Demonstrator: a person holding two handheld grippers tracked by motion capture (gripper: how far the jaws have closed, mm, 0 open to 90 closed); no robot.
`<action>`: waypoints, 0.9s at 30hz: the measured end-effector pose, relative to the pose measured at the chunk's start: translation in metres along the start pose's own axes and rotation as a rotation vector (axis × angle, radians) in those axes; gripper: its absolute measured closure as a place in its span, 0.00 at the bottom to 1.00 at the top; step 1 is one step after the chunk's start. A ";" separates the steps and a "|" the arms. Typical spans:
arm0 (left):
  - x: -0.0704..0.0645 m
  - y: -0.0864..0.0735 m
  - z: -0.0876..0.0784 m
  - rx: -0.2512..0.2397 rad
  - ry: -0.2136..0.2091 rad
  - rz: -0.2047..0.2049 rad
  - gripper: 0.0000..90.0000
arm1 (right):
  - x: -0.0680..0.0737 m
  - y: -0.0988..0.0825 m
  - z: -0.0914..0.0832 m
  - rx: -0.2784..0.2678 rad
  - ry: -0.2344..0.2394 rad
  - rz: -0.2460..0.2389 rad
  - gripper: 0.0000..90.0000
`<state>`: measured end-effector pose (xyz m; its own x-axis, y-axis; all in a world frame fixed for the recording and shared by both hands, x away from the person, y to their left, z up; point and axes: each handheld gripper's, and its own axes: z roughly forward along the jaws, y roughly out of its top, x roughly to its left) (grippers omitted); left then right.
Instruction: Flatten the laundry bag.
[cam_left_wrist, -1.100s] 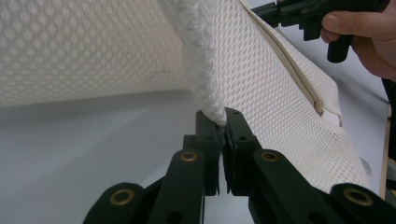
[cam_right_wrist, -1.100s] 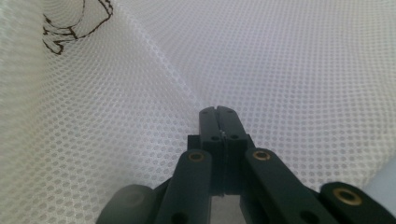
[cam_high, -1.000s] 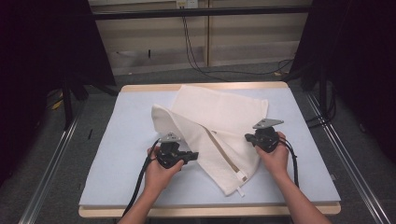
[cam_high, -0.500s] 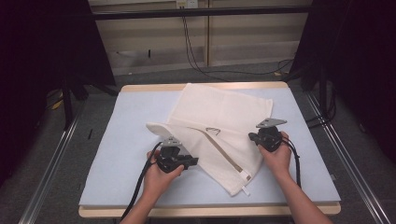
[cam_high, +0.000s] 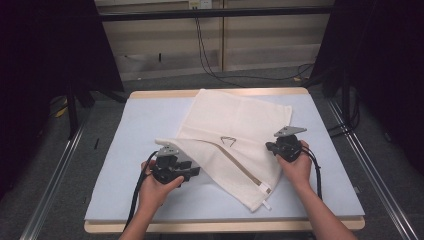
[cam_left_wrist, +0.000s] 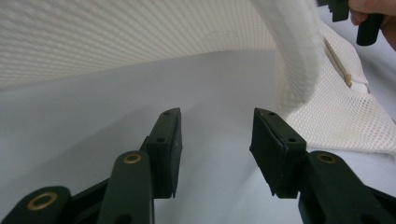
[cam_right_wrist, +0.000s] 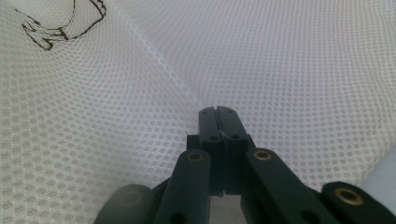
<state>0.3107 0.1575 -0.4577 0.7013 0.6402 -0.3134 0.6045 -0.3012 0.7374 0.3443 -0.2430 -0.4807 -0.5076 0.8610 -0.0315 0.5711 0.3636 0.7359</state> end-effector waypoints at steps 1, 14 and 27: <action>0.003 0.000 -0.002 -0.002 0.000 -0.004 0.58 | 0.000 0.000 0.000 -0.001 0.001 0.001 1.00; 0.033 -0.004 -0.029 -0.038 0.044 -0.041 0.53 | -0.002 -0.001 0.001 -0.002 0.010 -0.013 1.00; 0.057 -0.010 -0.042 -0.013 0.059 -0.050 0.45 | -0.002 -0.002 0.002 0.000 0.019 -0.020 0.99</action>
<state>0.3287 0.2264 -0.4573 0.6466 0.6951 -0.3142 0.6330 -0.2590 0.7296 0.3460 -0.2445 -0.4834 -0.5314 0.8465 -0.0333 0.5608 0.3810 0.7350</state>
